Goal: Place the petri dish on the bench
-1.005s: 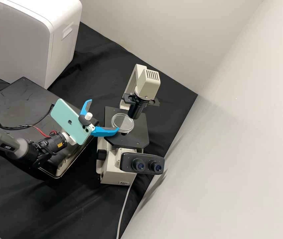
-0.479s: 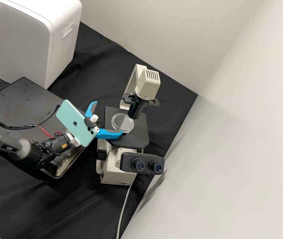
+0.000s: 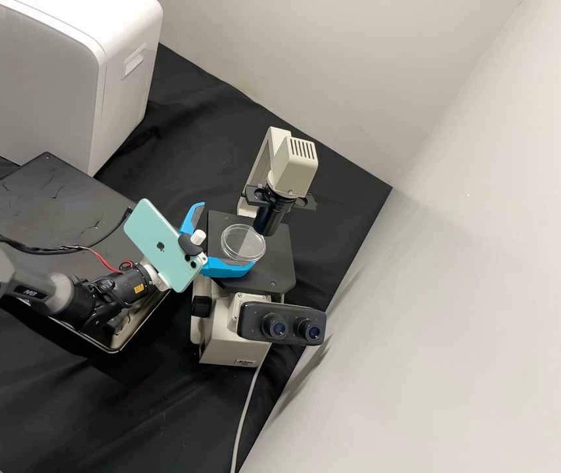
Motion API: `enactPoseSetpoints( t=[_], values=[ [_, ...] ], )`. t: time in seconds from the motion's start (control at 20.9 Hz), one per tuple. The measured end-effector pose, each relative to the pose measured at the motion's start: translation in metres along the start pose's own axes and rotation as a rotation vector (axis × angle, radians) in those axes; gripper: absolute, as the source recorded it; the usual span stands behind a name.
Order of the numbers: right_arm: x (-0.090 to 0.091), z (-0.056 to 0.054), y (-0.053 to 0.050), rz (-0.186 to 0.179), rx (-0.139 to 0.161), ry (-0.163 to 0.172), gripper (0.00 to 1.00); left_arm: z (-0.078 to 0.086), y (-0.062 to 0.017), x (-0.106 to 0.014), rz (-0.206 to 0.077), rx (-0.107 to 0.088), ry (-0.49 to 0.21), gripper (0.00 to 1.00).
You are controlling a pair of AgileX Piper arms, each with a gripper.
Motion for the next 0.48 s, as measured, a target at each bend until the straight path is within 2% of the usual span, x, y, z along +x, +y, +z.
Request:
enactPoseSetpoints(
  t=[0.34, 0.48],
  values=[
    [0.016, 0.001, -0.007, -0.028, -0.005, -0.011, 1.00, 0.002, -0.0001, -0.001, -0.001, 0.000, -0.011, 1.00],
    [0.023, 0.003, -0.009, -0.030, -0.045, -0.011, 1.00, 0.002, -0.0004, 0.000, -0.002, 0.001, -0.011, 1.00]
  ],
)
